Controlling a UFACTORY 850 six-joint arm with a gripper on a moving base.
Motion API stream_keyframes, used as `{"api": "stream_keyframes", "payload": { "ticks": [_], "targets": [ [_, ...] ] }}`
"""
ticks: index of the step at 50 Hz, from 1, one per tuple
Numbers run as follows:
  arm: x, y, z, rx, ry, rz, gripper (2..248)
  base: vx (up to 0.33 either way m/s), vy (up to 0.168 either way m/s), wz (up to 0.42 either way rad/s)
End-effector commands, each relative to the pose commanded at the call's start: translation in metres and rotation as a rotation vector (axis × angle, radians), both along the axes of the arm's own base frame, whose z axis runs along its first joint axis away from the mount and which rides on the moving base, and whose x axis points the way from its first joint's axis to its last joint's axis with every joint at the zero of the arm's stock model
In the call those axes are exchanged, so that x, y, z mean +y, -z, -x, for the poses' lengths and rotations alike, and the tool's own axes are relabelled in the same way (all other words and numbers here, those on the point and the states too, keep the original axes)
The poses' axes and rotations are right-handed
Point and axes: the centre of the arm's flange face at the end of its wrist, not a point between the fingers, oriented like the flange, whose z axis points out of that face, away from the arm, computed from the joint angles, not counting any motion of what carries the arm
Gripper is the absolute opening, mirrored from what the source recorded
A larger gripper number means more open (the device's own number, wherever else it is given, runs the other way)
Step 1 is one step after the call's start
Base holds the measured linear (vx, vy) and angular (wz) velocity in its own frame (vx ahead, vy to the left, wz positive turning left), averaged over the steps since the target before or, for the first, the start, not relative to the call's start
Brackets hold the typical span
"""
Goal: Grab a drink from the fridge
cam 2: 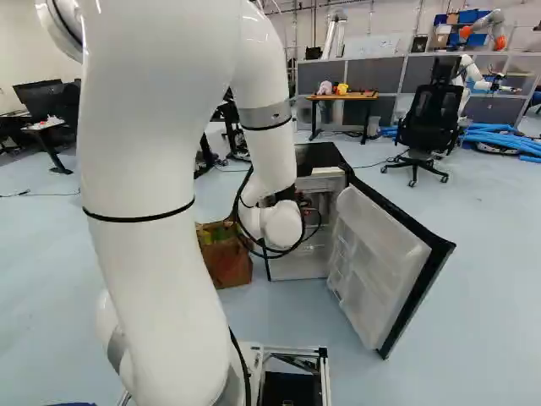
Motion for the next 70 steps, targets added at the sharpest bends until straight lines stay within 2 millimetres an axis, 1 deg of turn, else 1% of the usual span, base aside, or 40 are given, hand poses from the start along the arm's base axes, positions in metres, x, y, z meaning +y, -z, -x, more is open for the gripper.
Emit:
{"api": "stream_keyframes", "payload": {
  "ticks": [34,70],
  "targets": [
    [-0.002,-0.034,-0.024,-0.077,-0.024,0.048,96,0.000,0.000,0.000],
    [-0.007,-0.069,-0.068,-0.148,-0.056,0.098,96,0.000,0.000,0.000]
  ]
}}
